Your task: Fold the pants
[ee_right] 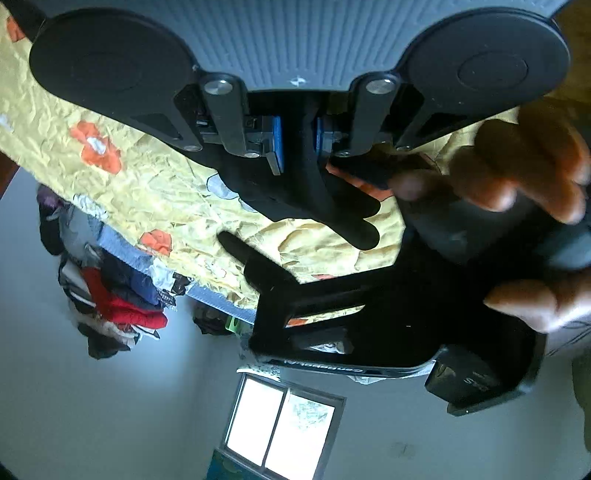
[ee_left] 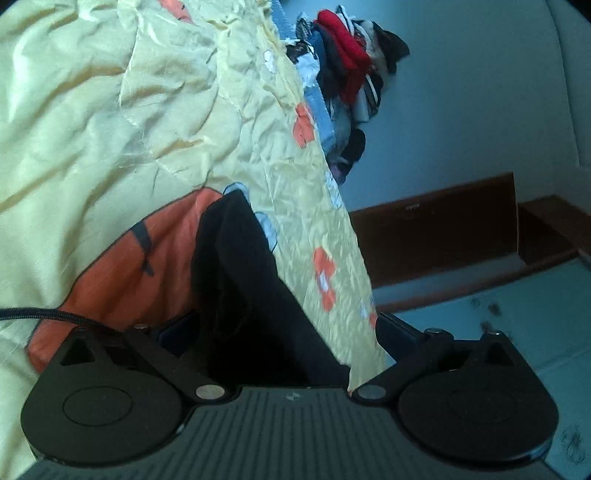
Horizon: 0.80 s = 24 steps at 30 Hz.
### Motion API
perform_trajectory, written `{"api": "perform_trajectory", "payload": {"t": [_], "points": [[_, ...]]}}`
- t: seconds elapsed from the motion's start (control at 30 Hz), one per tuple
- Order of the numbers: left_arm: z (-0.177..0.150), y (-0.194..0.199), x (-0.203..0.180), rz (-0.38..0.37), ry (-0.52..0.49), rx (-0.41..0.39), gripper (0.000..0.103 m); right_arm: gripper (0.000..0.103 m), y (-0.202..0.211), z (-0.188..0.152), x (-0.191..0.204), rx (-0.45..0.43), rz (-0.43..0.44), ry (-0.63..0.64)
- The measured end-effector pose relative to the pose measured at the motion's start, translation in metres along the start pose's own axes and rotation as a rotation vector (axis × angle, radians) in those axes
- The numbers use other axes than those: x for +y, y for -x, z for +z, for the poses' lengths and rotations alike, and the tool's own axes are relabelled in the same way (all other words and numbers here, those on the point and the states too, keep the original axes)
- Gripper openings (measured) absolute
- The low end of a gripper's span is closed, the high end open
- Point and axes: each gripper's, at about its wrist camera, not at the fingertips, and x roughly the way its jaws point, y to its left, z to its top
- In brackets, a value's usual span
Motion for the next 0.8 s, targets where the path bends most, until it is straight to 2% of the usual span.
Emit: {"api": "perform_trajectory", "payload": {"t": [0.13, 0.2, 0.3, 0.33, 0.4, 0.43, 0.47, 0.6, 0.73, 0.8], "points": [[0.007, -0.007, 0.000, -0.020, -0.001, 0.003, 0.100, 0.016, 0.010, 0.006, -0.007, 0.032, 0.088, -0.024], [0.009, -0.005, 0.000, -0.038, 0.000, 0.006, 0.100, 0.016, 0.030, 0.011, -0.024, -0.020, 0.195, -0.094], [0.009, -0.005, 0.000, -0.039, -0.033, 0.010, 0.094, 0.016, 0.042, 0.016, -0.059, -0.050, 0.239, -0.218], [0.008, -0.004, -0.001, -0.026, -0.057, 0.007, 0.087, 0.016, 0.039, 0.016, -0.067, -0.043, 0.206, -0.242], [0.004, -0.004, -0.005, 0.021, -0.120, -0.002, 0.068, 0.016, 0.017, 0.012, -0.078, 0.051, 0.100, -0.251], [0.002, -0.004, -0.008, 0.056, -0.163, -0.011, 0.036, 0.017, 0.005, 0.009, -0.080, 0.090, 0.069, -0.252], [0.000, -0.005, -0.009, 0.085, -0.192, -0.014, 0.021, 0.017, -0.006, 0.005, -0.082, 0.115, 0.063, -0.267], [-0.011, 0.000, -0.025, 0.139, -0.332, -0.051, 0.015, 0.017, -0.027, -0.003, -0.084, 0.120, 0.167, -0.397], [-0.036, 0.009, -0.061, 0.170, -0.513, -0.112, 0.015, 0.017, -0.021, -0.003, -0.085, 0.076, 0.174, -0.421], [-0.047, 0.011, -0.078, 0.167, -0.567, -0.130, 0.015, 0.017, -0.008, -0.002, -0.093, 0.038, 0.177, -0.456]]}}
